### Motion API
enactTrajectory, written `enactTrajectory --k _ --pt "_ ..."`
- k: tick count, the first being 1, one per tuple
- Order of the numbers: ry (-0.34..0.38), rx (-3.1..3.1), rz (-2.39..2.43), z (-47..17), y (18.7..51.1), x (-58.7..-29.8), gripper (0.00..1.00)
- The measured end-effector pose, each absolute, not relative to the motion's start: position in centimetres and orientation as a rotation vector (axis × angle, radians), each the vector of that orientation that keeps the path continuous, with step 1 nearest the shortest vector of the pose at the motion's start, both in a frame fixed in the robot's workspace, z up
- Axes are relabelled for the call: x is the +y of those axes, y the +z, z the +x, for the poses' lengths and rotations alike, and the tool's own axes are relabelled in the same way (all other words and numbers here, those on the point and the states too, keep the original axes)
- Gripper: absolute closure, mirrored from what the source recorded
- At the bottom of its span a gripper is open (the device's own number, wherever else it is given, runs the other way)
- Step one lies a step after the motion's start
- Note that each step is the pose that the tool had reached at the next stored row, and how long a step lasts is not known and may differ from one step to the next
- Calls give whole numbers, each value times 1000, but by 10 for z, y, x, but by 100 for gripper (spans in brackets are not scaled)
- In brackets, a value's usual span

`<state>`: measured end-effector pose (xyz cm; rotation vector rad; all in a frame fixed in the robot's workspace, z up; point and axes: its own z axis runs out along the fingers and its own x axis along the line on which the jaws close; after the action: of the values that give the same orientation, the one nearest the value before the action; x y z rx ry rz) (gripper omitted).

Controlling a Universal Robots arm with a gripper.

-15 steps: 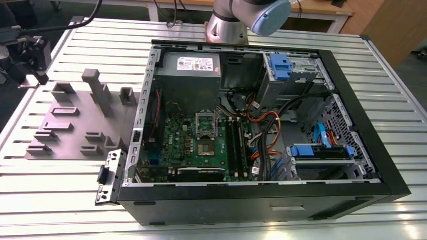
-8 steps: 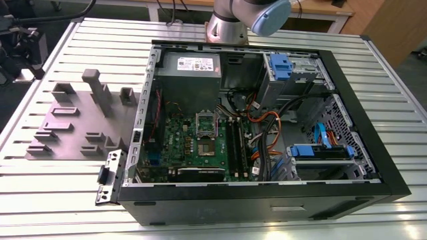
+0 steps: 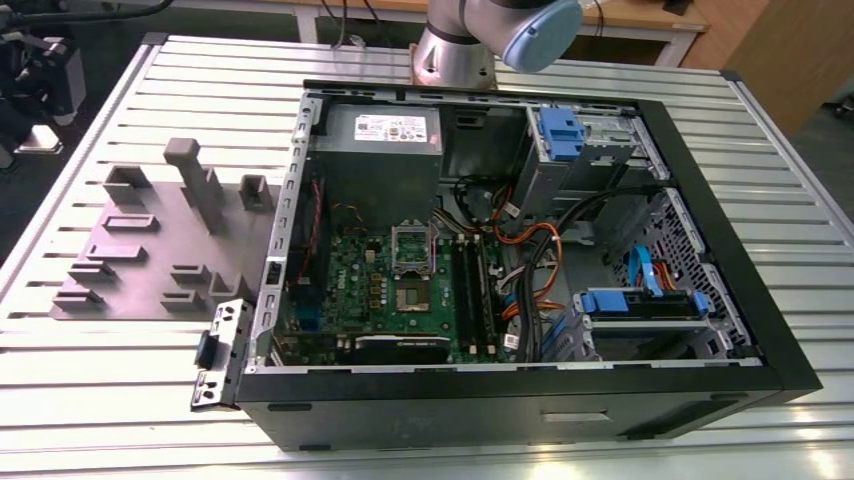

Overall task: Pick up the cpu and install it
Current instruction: 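Pick up the cpu and move it towards the insertion slot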

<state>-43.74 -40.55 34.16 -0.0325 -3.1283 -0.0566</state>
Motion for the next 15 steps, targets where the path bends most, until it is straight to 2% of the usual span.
enactTrajectory --k 15 --pt "-56 -3128 -32 -437 368 -406 53"
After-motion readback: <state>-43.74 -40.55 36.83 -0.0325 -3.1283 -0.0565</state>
